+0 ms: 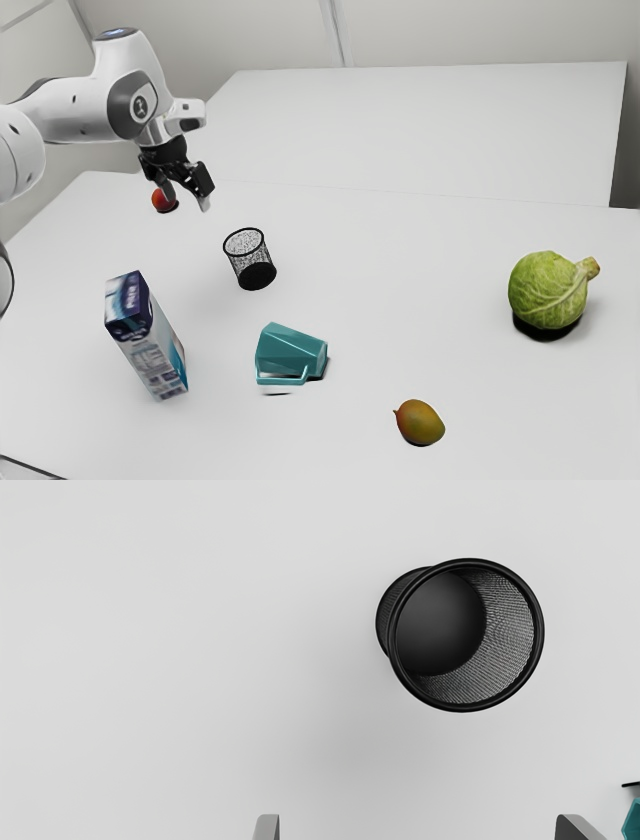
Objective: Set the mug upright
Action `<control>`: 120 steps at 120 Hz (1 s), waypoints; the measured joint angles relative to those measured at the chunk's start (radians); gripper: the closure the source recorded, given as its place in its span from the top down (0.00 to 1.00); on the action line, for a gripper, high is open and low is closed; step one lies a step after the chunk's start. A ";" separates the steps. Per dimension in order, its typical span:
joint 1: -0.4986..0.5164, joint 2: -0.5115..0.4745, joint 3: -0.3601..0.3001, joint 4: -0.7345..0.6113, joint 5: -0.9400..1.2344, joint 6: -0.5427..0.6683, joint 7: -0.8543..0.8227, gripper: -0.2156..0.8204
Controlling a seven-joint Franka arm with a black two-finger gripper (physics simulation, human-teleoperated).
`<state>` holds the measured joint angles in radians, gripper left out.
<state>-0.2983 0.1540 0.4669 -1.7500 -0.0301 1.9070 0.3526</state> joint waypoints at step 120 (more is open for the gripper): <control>0.029 0.207 0.027 -0.165 -0.517 -0.096 0.034 0.79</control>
<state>-0.2691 0.3613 0.4937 -1.9148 -0.5470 1.8111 0.3866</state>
